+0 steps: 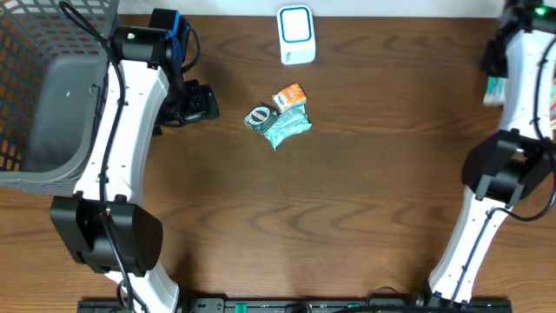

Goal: Scan the item barcode
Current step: 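Carry the wipes pack right and drop it beside the snack bag, then move the right gripper back over the item pile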

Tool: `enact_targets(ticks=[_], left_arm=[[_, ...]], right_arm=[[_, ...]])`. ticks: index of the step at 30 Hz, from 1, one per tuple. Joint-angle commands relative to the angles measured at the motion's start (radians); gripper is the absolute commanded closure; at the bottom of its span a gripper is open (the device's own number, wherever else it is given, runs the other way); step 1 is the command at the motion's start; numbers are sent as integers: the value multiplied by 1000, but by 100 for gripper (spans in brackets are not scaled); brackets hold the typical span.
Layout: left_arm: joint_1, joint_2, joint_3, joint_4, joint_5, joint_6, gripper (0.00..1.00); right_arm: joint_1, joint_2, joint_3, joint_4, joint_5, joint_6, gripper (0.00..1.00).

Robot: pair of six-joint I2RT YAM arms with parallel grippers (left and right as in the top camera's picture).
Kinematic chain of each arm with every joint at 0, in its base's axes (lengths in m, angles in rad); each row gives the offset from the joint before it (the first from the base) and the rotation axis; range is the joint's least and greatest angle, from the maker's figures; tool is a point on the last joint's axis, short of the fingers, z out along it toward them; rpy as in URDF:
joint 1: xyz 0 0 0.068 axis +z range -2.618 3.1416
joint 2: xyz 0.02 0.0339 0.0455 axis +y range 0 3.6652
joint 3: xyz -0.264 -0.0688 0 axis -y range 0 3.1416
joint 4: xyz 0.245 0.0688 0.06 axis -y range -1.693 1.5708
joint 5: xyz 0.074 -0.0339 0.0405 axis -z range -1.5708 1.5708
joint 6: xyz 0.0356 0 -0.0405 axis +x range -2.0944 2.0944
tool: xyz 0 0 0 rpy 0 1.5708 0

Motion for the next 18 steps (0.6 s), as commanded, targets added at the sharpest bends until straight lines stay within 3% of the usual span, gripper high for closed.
enact_targets(ticks=[1,7,13,18], left_arm=[[0,-17,-2,-2,2,-6,3],[0,-17,-2,-3,2,-6,2],[0,-17,-2,-2,2,-6,2],[0,-17,-2,-3,2,-6,3]], right_arm=[[-45,-23,11,-18,-113,43,30],[-94,-23,6,-38,-484,41,24],[-48,-23,-3,-109,-916,18,36],[45,-22,-14,-226,-1057,-40,41]])
